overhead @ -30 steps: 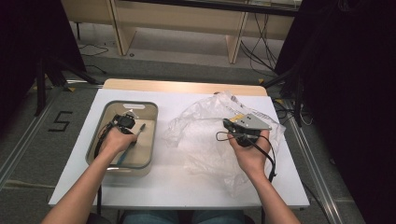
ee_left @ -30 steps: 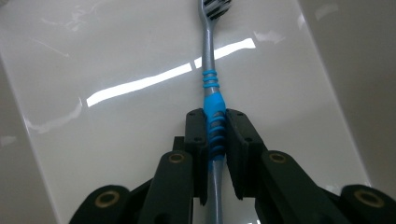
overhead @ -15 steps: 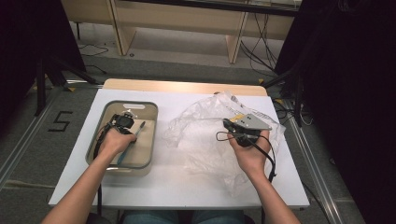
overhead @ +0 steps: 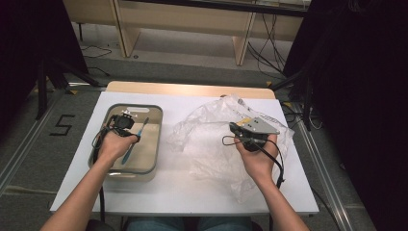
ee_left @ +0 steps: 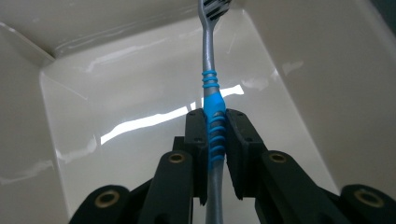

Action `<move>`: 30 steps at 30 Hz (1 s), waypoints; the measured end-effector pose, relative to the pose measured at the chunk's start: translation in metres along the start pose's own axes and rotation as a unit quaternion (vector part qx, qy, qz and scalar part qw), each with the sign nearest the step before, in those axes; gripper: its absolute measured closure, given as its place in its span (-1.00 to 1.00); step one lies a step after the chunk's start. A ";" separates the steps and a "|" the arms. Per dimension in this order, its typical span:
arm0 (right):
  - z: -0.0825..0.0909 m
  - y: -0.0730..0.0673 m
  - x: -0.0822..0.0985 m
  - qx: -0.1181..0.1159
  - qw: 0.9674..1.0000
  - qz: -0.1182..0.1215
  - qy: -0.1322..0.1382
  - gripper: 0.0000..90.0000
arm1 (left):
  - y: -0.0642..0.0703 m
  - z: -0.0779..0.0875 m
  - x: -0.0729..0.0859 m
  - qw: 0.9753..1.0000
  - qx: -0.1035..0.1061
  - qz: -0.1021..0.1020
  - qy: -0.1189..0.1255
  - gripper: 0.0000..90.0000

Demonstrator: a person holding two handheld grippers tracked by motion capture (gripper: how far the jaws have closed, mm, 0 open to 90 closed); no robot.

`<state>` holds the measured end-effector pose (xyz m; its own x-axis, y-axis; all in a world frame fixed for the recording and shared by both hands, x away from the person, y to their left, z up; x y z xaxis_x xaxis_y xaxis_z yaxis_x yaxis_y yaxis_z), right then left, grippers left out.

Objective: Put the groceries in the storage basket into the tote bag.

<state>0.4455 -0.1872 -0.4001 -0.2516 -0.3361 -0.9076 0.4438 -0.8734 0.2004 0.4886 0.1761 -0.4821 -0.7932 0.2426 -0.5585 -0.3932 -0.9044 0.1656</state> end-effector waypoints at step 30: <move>0.000 -0.001 0.000 -0.001 1.000 -0.001 0.001 1.00 | 0.007 0.029 -0.007 0.996 0.017 -0.007 0.091 0.76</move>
<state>0.4454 -0.1866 -0.4004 -0.2506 -0.3334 -0.9089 0.4459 -0.8731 0.1974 0.4778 0.1783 -0.4540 -0.6912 0.1843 -0.6988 -0.4214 -0.8883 0.1826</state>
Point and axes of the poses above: each handheld gripper's, and its own axes: z roughly backward along the jaws, x roughly out of its underside, y roughly to its right, the point moved 5 cm from there along -z, roughly forward along the jaws, and after that the axes turned 7 degrees about x, right-handed, at the moved point
